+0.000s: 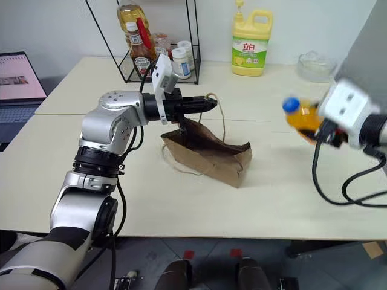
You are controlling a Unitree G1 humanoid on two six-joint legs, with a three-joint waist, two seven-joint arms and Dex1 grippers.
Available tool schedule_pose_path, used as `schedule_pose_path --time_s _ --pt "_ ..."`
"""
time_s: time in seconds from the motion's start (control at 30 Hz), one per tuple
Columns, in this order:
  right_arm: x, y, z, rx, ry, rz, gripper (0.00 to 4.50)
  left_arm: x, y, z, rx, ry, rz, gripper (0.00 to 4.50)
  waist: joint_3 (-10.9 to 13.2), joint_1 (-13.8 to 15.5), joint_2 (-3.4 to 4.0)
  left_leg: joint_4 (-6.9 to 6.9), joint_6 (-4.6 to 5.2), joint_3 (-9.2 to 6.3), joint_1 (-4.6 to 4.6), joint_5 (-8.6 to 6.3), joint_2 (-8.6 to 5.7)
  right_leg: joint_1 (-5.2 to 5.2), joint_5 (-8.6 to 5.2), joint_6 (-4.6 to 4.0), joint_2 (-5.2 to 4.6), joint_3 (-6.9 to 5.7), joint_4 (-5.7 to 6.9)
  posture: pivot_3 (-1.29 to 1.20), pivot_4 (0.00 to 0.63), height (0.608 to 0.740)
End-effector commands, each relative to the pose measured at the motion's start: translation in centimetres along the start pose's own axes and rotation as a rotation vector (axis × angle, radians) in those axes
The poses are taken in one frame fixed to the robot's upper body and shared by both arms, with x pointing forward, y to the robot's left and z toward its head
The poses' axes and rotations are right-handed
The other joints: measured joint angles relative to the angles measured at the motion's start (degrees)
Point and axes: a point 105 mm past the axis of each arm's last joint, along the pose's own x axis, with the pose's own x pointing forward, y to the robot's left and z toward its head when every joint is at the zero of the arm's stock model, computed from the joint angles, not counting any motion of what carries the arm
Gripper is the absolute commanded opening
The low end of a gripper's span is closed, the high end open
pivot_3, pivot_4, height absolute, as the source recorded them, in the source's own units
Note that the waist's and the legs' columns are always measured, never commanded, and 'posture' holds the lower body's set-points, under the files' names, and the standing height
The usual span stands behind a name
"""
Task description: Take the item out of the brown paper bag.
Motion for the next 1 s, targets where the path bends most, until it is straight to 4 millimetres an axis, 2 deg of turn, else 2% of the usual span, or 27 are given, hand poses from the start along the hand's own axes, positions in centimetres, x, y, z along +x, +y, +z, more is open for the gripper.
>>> schedule_pose_path --time_s 0.03,0.13,0.23,0.4,0.6,0.67,0.73,0.8,0.9,1.0 --pt "0.8 0.5 -2.0 -0.265 0.110 0.030 2.39 -0.1 0.0 1.6 0.048 -0.035 0.000 0.00 0.06 -0.41 0.11 0.00 -0.11 0.01 0.00 0.06 0.00 -0.02 0.00 0.00 0.01 0.02 0.01 0.00 0.150 0.740" --pt "2.5 2.4 -4.1 -0.374 0.177 0.121 2.39 -0.2 0.0 1.7 0.049 -0.034 0.002 0.00 0.07 -0.95 0.15 -0.03 -0.18 0.03 0.02 0.10 0.01 -0.03 0.00 0.00 0.02 0.05 0.01 0.00 0.150 0.740" --pt "3.8 3.7 -4.3 -0.412 0.175 0.171 2.38 -0.3 0.1 1.6 0.048 -0.032 0.007 0.00 0.07 -1.28 0.14 -0.02 -0.19 0.04 0.02 0.11 0.01 -0.03 0.00 0.00 0.02 0.07 0.01 0.00 0.150 0.740" --pt "4.7 5.7 -4.1 -0.379 0.145 0.243 2.38 -0.4 0.0 1.6 0.047 -0.032 0.010 0.00 0.05 -1.26 0.11 0.01 -0.20 0.03 0.03 0.12 0.01 0.02 0.00 0.00 0.01 0.04 0.01 0.00 0.150 0.740" --pt "4.4 5.9 -3.7 -0.352 0.132 0.242 4.47 -0.4 0.0 1.6 0.046 -0.032 0.013 0.00 0.05 -1.18 0.12 0.01 -0.20 0.04 0.07 0.12 0.00 0.05 0.00 -0.01 0.00 0.06 0.03 0.00 0.150 0.740" --pt "4.1 5.9 -3.3 -0.334 0.118 0.247 4.49 -0.3 0.0 1.6 0.045 -0.033 0.014 0.00 0.05 -1.07 0.12 0.01 -0.21 0.03 0.07 0.12 0.01 0.06 0.00 -0.01 0.00 0.04 0.03 0.00 0.150 0.740" --pt "3.5 5.7 -2.2 -0.285 0.076 0.237 4.49 -0.3 0.0 1.6 0.045 -0.034 0.015 0.00 0.06 -0.98 0.12 0.01 -0.21 0.03 0.07 0.12 0.01 0.06 0.00 -0.01 0.00 0.04 0.04 0.00 0.150 0.740" --pt "2.5 5.2 -0.3 -0.211 -0.003 0.212 4.49 -0.4 0.0 1.6 0.044 -0.035 0.020 0.00 0.06 -0.91 0.12 0.01 -0.21 0.03 0.07 0.12 0.00 0.06 0.00 -0.01 0.00 0.05 0.03 0.00 0.150 0.740" --pt "0.7 4.7 3.3 -0.011 -0.168 0.172 4.49 -0.5 0.2 1.5 0.039 -0.031 0.034 0.00 0.05 -0.95 0.12 0.02 -0.21 0.03 0.07 0.12 0.01 0.07 0.00 -0.01 0.01 0.05 0.07 0.00 0.150 0.740" --pt "-1.4 4.9 7.9 0.241 -0.412 0.178 4.49 -0.7 0.5 1.3 0.032 -0.026 0.049 0.00 0.05 -0.86 0.11 0.03 -0.21 -0.02 0.08 0.12 0.02 0.12 0.00 -0.01 0.01 0.00 0.08 0.00 0.150 0.740"
